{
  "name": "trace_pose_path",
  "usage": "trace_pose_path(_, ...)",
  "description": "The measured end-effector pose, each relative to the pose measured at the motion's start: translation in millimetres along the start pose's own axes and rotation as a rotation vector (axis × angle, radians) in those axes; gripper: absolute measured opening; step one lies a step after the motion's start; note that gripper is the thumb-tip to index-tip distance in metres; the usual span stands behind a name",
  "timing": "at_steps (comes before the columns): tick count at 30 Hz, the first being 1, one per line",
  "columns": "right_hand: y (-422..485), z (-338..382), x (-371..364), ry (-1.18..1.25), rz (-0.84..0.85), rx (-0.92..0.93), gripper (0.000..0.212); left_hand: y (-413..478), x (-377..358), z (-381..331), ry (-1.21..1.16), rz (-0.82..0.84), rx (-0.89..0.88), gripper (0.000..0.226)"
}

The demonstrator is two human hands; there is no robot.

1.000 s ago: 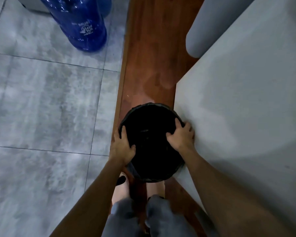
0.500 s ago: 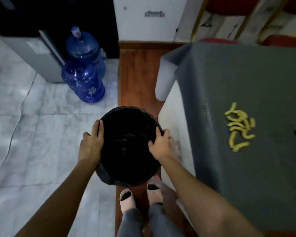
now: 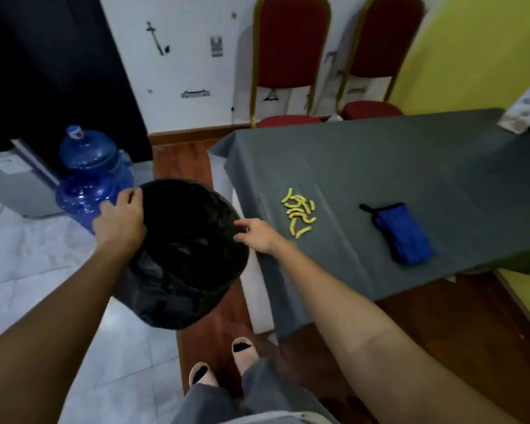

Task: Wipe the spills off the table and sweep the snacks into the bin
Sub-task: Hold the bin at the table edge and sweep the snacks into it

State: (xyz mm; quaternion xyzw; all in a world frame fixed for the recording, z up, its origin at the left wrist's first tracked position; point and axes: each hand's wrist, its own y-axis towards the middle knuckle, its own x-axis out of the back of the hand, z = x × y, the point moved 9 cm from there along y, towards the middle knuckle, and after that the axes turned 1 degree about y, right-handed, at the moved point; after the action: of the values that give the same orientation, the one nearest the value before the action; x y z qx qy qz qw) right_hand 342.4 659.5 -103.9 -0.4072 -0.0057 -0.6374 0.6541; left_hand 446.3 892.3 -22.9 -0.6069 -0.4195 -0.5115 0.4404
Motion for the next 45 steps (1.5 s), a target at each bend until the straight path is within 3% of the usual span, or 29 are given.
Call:
trace_pose_path(3, -16.7, -21.0, 42.2, 0.308, 0.019, -0.02, 0.034, 2.8, -0.5, -24.9, 0.017, 0.026, -0.011, 0.065)
trace_pose_path(5, -29.2, -42.3, 94.1, 0.352, -0.183, -0.012, 0.028, 2.6, -5.4, -36.4, 0.026, 0.029, -0.018, 0.064)
trace_pose_path(8, -64.3, -87.7, 180.4, 0.064, -0.623, -0.046, 0.027, 6.1, -7.7, -42.9, 0.037, 0.01, -0.036, 0.06)
trace_pose_path(10, -92.4, -129.2, 217.3, -0.207, -0.761, -0.19, 0.036, 8.0, -10.8, -49.7, 0.034, 0.012, -0.045, 0.059)
trace_pose_path(15, -140.7, -240.6, 253.0, -0.585, -0.535, -0.673, 0.085, 5.2, -22.2, -68.2, 0.036, 0.056, -0.06, 0.065)
trace_pose_path(20, -149.9, -287.5, 270.5, -0.441, -0.478, -0.758, 0.081, 6.8, -14.6, -78.8, 0.009, 0.056, -0.055, 0.068)
trace_pose_path(24, -135.9, -265.0, 259.1, -0.516, -0.641, -0.738, 0.07, 4.8, -14.5, -82.3, -0.001, 0.08, -0.016, 0.064)
trace_pose_path(28, -108.8, -232.6, 239.6, -0.42, -0.722, -0.734, 0.067, 2.6, -16.2, -84.9, -0.006, 0.09, 0.007, 0.065)
trace_pose_path(38, -27.2, -110.1, 167.1, -0.454, -0.675, -0.436, 0.066, -3.5, -17.3, -102.5, 0.004, 0.084, 0.022, 0.068)
trace_pose_path(45, -5.3, -16.4, 59.0, -0.453, -0.524, -0.157, 0.064, -9.0, -20.0, -93.5, -0.02, 0.075, 0.058, 0.068)
